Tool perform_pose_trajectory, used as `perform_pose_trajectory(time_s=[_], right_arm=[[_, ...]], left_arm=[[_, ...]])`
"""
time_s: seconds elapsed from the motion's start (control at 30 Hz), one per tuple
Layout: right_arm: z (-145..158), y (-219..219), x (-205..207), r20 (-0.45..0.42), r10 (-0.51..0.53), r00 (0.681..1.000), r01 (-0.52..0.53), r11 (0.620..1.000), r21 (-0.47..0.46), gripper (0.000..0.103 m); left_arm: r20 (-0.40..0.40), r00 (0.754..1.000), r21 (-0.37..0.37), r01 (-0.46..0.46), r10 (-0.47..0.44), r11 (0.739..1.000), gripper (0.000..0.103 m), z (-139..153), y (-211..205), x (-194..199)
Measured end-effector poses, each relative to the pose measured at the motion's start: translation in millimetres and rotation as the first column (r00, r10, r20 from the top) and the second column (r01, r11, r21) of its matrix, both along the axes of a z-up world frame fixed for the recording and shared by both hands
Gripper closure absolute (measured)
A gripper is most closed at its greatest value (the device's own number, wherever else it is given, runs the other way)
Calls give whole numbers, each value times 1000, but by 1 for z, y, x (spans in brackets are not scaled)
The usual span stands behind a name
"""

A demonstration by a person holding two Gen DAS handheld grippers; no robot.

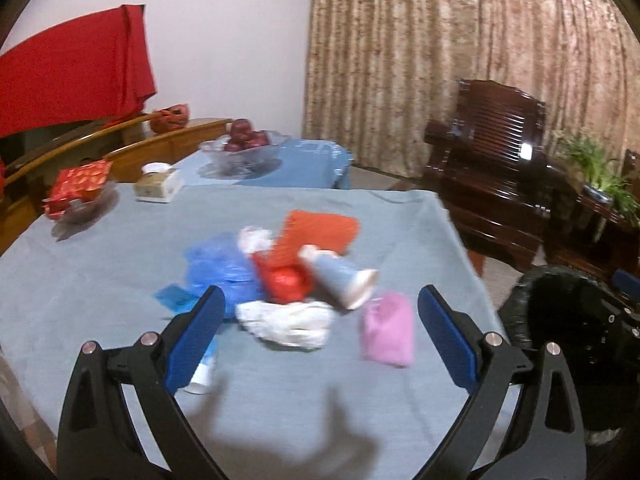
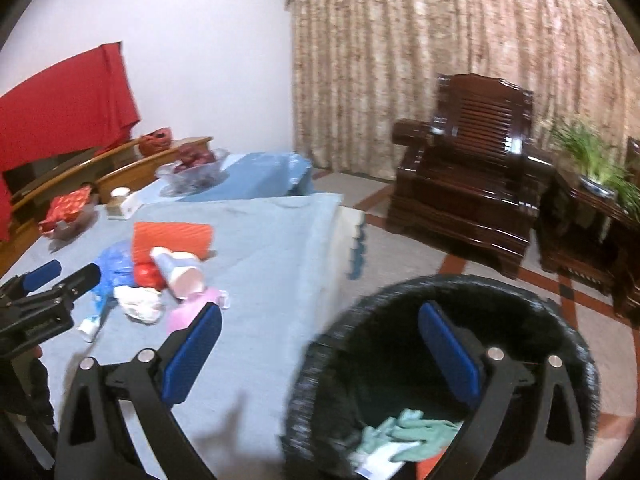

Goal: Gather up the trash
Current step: 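Return both tools to the table toward the pink net, then grasp the pink net with the right tool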

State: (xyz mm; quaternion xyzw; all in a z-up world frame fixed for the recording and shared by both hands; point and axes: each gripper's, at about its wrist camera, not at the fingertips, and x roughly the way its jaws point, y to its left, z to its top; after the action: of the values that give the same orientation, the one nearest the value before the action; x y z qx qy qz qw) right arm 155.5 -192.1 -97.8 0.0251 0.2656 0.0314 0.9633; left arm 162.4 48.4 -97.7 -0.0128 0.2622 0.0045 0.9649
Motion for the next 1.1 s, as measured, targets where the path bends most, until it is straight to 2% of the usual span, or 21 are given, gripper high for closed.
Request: perform_pose_trajectory(time_s=[0.2,0.43,0.67,0.8,0.93,1.1], right_arm=[[-9,45,23,-15,75,997,-75,997,27,6],[-37,86,53,-65,115,991,-113,993,32,7],[-71,106,82,-165,122,979,-120,993,25,18],[-82,116,93,-211,137,968,-135,991,27,20],[-88,127,99,-252,164,954,-164,986,19,26],[-95,135,101,-284,221,933,-221,975,34,47]], left_arm=[[-10,998,9,-66,66,998,9,-13,40,4],[-40,995,12,-94,94,996,9,-33,61,14],[-59,993,9,-101,102,995,9,-46,69,18],[-65,992,1,-106,106,994,9,-50,73,20],[-69,992,-2,-107,106,994,9,-52,75,22],[-67,992,-4,-106,105,994,9,-54,77,25]])
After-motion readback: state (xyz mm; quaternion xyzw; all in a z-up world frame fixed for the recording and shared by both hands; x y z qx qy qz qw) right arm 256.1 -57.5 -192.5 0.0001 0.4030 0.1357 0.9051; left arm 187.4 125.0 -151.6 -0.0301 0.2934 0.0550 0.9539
